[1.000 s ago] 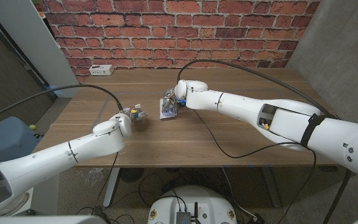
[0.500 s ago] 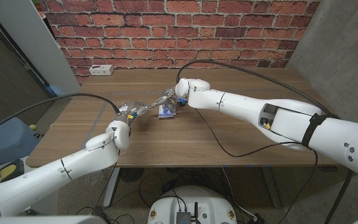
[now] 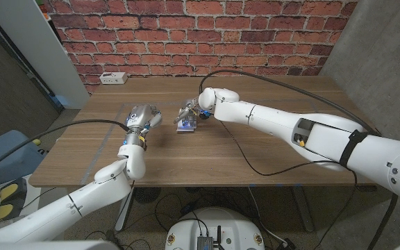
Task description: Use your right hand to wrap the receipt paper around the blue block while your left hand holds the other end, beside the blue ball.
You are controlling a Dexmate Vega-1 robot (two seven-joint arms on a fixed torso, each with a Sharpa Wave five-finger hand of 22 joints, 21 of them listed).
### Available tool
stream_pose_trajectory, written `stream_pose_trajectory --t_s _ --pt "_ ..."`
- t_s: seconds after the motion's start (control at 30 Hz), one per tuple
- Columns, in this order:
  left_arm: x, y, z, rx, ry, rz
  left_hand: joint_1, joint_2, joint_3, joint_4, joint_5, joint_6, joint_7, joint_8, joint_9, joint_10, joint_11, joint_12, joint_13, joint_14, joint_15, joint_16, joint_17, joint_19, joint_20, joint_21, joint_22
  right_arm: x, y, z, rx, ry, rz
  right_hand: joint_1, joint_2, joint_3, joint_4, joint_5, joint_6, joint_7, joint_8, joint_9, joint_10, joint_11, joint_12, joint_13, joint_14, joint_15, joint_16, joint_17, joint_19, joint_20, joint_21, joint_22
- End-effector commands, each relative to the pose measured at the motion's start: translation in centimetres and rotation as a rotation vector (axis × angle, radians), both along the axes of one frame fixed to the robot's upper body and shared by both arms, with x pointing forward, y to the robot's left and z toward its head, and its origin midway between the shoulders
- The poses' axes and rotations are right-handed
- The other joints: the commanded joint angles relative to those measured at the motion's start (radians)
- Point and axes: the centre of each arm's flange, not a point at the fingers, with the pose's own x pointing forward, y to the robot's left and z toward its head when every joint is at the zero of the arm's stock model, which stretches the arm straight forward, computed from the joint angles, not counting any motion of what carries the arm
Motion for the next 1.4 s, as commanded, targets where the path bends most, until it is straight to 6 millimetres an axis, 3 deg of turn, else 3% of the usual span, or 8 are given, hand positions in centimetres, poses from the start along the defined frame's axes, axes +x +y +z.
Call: stream_pose_trajectory --t_s 0.03,0.13,0.23,0.37,0.63,0.8,1.07,1.4 --pt "-1.6 -0.5 -2.1 -0.049 -0.306 0.134 0.056 -0.005 -0.067 0.032 -0.01 0.005 -0.012 0.021 0.027 0.004 -0.021 0.035 0.061 -0.012 -0.024 0.095 0.114 0.012 -0.013 0.051 0.031 0.0 0.1 -0.4 -0.009 -0.038 0.004 0.042 0.007 0.028 -0.035 -0.005 0.014 -0.008 -0.007 0.002 0.016 -0.009 0.007 0.001 0.014 -0.011 0.002 -0.002 0.014 -0.009 0.0 -0.003" --pt "-1.7 -0.4 -2.2 -0.049 -0.304 0.126 0.046 0.017 -0.125 0.047 -0.029 -0.025 -0.015 0.013 0.036 -0.01 -0.022 0.046 0.085 -0.031 -0.019 0.132 0.167 0.007 -0.015 0.069 0.041 -0.3 0.1 -0.6 -0.008 -0.07 0.018 0.115 0.031 0.098 -0.096 -0.002 0.021 -0.033 -0.021 0.002 0.032 -0.022 0.011 -0.002 0.036 -0.028 -0.001 -0.009 0.027 -0.024 0.009 -0.003" --pt "-1.6 -0.4 -2.3 -0.047 -0.293 0.118 0.012 0.051 -0.186 0.076 -0.049 -0.059 -0.03 0.0 0.043 -0.036 -0.018 0.055 0.11 -0.061 -0.015 0.153 0.211 -0.012 -0.011 0.086 0.051 -0.7 0.0 -0.8 0.011 -0.107 0.046 0.147 0.032 0.133 -0.119 0.0 0.02 -0.053 -0.024 0.009 0.042 -0.039 0.015 0.0 0.052 -0.044 -0.006 -0.017 0.033 -0.03 0.014 -0.004" --pt "-1.7 -0.3 -2.4 -0.053 -0.295 0.116 -0.02 0.061 -0.219 0.094 -0.059 -0.089 -0.052 -0.019 0.037 -0.053 -0.019 0.059 0.124 -0.084 -0.017 0.149 0.222 -0.023 -0.011 0.096 0.055 -1.0 -0.7 -1.2 0.087 -0.144 0.118 0.088 0.011 0.129 -0.087 -0.018 -0.018 -0.081 -0.048 0.012 0.057 -0.037 0.021 0.007 0.058 -0.033 -0.015 -0.02 0.016 -0.025 0.011 -0.004" --pt "-1.7 -0.3 -2.5 -0.049 -0.285 0.1 -0.099 0.051 -0.282 0.131 -0.087 -0.122 -0.063 -0.046 0.024 -0.08 -0.018 0.063 0.141 -0.102 -0.014 0.14 0.231 -0.046 -0.006 0.108 0.059 -2.6 -1.9 -2.8 0.213 -0.411 0.188 0.096 0.092 0.197 -0.076 -0.028 -0.047 -0.148 -0.107 0.002 0.138 -0.083 0.064 0.022 0.081 -0.068 0.015 0.019 -0.008 -0.058 0.013 -0.002" --pt "-1.6 -0.3 -2.4 -0.046 -0.28 0.081 -0.143 0.049 -0.32 0.151 -0.106 -0.138 -0.063 -0.06 0.017 -0.093 -0.016 0.066 0.149 -0.115 -0.011 0.134 0.235 -0.062 -0.001 0.113 0.06 -3.3 -2.3 -4.2 0.254 -0.596 0.221 0.258 0.042 0.232 -0.144 -0.044 0.033 -0.173 -0.12 0.004 0.192 -0.157 0.103 0.046 0.125 -0.127 0.108 0.084 0.02 -0.101 0.047 0.002" --pt "-1.7 -0.2 -2.4 -0.047 -0.28 0.071 -0.19 0.047 -0.348 0.163 -0.129 -0.199 -0.066 -0.098 0.005 -0.11 -0.015 0.068 0.158 -0.12 -0.009 0.119 0.226 -0.077 0.002 0.12 0.059 -3.6 -2.6 -6.6 0.198 -0.855 0.241 0.443 -0.063 0.164 -0.125 -0.039 0.176 -0.236 -0.123 0.012 0.181 -0.213 0.164 0.114 0.002 -0.183 0.215 0.253 -0.067 -0.144 0.062 0.007" --pt "-2.0 -0.2 -2.6 -0.054 -0.282 0.072 -0.207 0.052 -0.355 0.158 -0.141 -0.237 -0.08 -0.128 -0.007 -0.119 -0.014 0.07 0.162 -0.122 -0.008 0.114 0.222 -0.082 0.003 0.126 0.058 -3.2 -2.7 -6.9 0.141 -0.897 0.256 0.484 -0.03 0.126 -0.107 -0.034 0.187 -0.257 -0.152 0.011 0.143 -0.23 0.196 0.158 -0.061 -0.2 0.231 0.274 -0.126 -0.149 0.06 0.006"
